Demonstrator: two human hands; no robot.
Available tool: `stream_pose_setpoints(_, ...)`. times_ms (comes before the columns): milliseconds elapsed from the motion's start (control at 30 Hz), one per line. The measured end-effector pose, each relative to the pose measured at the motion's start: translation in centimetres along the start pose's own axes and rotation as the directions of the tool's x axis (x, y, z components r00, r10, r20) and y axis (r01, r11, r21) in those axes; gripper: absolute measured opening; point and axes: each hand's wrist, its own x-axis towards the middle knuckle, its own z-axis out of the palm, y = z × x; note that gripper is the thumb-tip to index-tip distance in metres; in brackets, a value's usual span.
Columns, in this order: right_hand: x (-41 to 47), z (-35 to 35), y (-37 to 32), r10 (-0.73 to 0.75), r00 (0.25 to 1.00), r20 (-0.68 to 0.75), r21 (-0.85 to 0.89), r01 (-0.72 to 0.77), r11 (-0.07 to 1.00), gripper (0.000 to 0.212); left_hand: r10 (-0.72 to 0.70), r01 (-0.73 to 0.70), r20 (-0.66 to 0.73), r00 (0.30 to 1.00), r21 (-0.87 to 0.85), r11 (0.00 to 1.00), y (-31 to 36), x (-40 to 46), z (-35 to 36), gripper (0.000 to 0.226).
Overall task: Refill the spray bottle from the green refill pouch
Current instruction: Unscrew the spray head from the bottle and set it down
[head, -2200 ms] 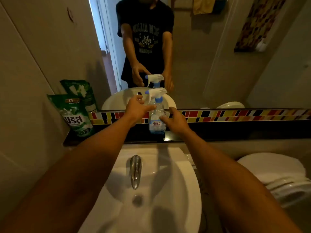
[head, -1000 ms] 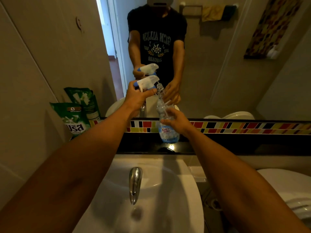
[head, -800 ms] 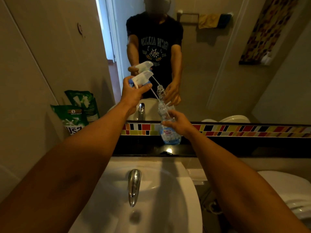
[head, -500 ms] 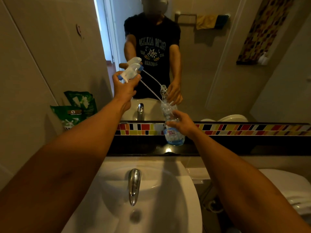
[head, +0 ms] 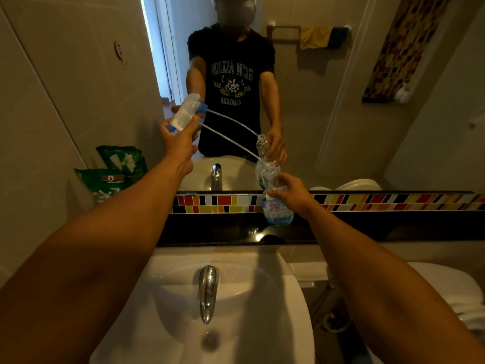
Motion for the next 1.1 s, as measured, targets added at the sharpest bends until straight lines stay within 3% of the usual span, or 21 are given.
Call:
stream_pose_setpoints(333, 0.5, 0.5, -0.3, 0.008, 0.999, -0.034, 0.044, -0.007, 0.999, 0.046, -0.069, 0.067, -0.045, 0.997, -0.037, 0.997, -1.3, 1.1, -1.7, 0.048)
stream_pose_setpoints(700, 0.3, 1.9, 0.7, 0.049, 0.999, -0.020, 0.127, -0.046, 0.991, 0.039, -0.355, 0.311, -0.161, 0.921, -0.248, 0.918, -4.1, -0.4, -5.2, 0.016)
stream_pose_setpoints(767, 0.1, 2.3, 0.9, 0.052, 0.998, -0.023, 0.132, -0.048, 0.990, 0.039, -0.378, 0.331, -0.205, 0.903, -0.230, 0.915, -5.0, -1.2, -5.7, 0.007)
stream_pose_setpoints(1100, 0.3, 4.6, 0.7, 0.004, 0.999, 0.048, 0.143, -0.011, 0.990, 0.039, -0.447, 0.433, -0.287, 0.847, -0.114, 0.894, -12.0, -3.6, -8.2, 0.012)
